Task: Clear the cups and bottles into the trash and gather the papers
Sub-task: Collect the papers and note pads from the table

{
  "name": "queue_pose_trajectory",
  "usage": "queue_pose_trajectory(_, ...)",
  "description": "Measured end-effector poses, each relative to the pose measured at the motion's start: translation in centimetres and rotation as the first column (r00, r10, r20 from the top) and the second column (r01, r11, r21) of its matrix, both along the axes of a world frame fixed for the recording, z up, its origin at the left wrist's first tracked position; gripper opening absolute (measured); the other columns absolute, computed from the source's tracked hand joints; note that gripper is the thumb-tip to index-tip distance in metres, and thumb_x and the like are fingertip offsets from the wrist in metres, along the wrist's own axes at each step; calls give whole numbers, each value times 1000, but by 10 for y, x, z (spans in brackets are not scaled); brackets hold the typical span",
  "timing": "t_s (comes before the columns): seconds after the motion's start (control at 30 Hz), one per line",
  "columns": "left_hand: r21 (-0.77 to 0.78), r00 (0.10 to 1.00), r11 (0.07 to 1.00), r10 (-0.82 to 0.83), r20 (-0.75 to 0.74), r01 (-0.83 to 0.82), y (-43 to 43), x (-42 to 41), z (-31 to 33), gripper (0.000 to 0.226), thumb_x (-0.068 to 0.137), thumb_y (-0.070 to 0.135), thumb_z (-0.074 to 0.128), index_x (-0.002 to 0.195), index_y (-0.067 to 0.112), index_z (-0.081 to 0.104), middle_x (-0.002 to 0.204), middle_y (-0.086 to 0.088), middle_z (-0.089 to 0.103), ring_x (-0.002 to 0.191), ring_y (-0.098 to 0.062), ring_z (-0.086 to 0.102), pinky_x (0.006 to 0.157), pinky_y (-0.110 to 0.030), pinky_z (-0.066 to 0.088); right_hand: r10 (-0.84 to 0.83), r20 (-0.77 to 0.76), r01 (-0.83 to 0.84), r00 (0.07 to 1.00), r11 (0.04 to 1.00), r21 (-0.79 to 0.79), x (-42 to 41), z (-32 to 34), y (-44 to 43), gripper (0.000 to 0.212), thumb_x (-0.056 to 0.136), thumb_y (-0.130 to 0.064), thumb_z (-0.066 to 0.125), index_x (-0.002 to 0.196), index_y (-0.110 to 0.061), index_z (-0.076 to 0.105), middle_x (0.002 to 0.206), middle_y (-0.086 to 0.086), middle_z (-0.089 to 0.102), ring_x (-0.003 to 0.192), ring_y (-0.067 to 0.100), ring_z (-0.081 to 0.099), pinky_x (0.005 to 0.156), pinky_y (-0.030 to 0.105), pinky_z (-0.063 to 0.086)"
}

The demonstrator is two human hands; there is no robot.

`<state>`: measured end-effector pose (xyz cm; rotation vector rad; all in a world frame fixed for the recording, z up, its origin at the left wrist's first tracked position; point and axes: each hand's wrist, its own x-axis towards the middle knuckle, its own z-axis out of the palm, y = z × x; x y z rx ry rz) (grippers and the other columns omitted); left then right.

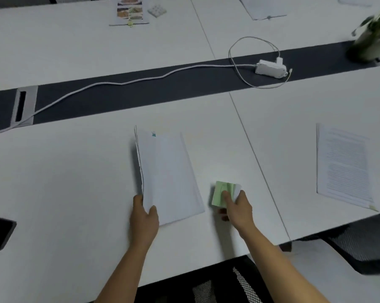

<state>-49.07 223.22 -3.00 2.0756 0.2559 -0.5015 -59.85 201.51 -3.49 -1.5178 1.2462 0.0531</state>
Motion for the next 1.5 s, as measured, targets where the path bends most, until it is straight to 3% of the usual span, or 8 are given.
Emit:
queue_pose_trajectory(0.1, -90, 997, 996, -12, 80, 19, 11, -18, 42, 27, 92, 0, 57, 111, 17, 49, 98, 5, 62, 85, -19, 62, 62, -26, 45, -95, 160, 91, 983, 995, 29, -40, 53, 17, 28, 93, -37, 64, 111, -20, 52, 104, 10, 67, 71, 27, 74, 57, 38, 60)
queue_pose_trajectory(0.2, -194, 988, 979, -32, 150, 61, 6, -35, 84, 31, 90, 0, 62, 114, 17, 51, 103, 2, 64, 91, -23, 63, 77, -32, 48, -203, 304, 200, 931, 979, 43, -82, 109, 26, 31, 92, -35, 68, 116, -20, 55, 103, 11, 70, 71, 30, 73, 54, 36, 56)
queue_pose_trajectory(0.33, -348, 978, 920, -131, 164, 181, -24, -64, 130, 30, 90, -1, 64, 111, 19, 55, 101, 10, 64, 91, -10, 63, 83, -31, 47, -411, 453, 433, 791, 899, 59, -151, 166, 28, 17, 99, -28, 56, 116, -24, 58, 101, 10, 71, 70, 33, 71, 53, 36, 49)
queue_pose_trajectory(0.47, -439, 929, 818, -323, 182, 370, -66, -104, 159, 32, 90, 0, 65, 114, 19, 57, 105, 7, 66, 93, -12, 65, 84, -31, 50, -554, 492, 634, 672, 773, 5, -232, 202, 37, 20, 102, -12, 44, 115, -21, 56, 98, 12, 71, 67, 30, 70, 47, 31, 47)
queue_pose_trajectory(0.63, -510, 838, 671, -492, 238, 539, -114, -174, 187, 34, 90, 1, 66, 117, 19, 56, 109, 1, 67, 95, -19, 66, 86, -34, 52, -661, 530, 814, 531, 571, -104, -326, 214, 53, 20, 100, -14, 50, 110, -29, 58, 99, 0, 71, 70, 27, 72, 50, 32, 49)
queue_pose_trajectory(0.9, -427, 689, 557, -670, 276, 713, -177, -315, 199, 28, 72, 22, 65, 95, 34, 57, 93, 6, 70, 83, -20, 67, 78, -38, 54, -788, 545, 945, 285, 325, -24, -477, 184, 56, 17, 99, -21, 57, 113, -29, 60, 104, -3, 71, 72, 23, 72, 54, 30, 51)
queue_pose_trajectory(1.2, -390, 666, 554, -697, 265, 735, -264, -496, 194, 27, 72, 22, 65, 91, 40, 58, 100, -6, 71, 94, -34, 67, 84, -46, 55, -821, 494, 925, 286, 370, 80, -649, 162, -10, 25, 99, -7, 47, 115, -20, 61, 106, 10, 70, 70, 22, 69, 54, 33, 49)
queue_pose_trajectory(1.5, -433, 665, 539, -712, 224, 723, -373, -582, 171, 35, 89, 1, 62, 103, 33, 62, 96, 12, 74, 88, -8, 71, 82, -32, 53, -819, 468, 906, 332, 415, 83, -727, 154, -141, 25, 100, -9, 47, 113, -26, 61, 105, 6, 69, 67, 19, 68, 54, 31, 49)
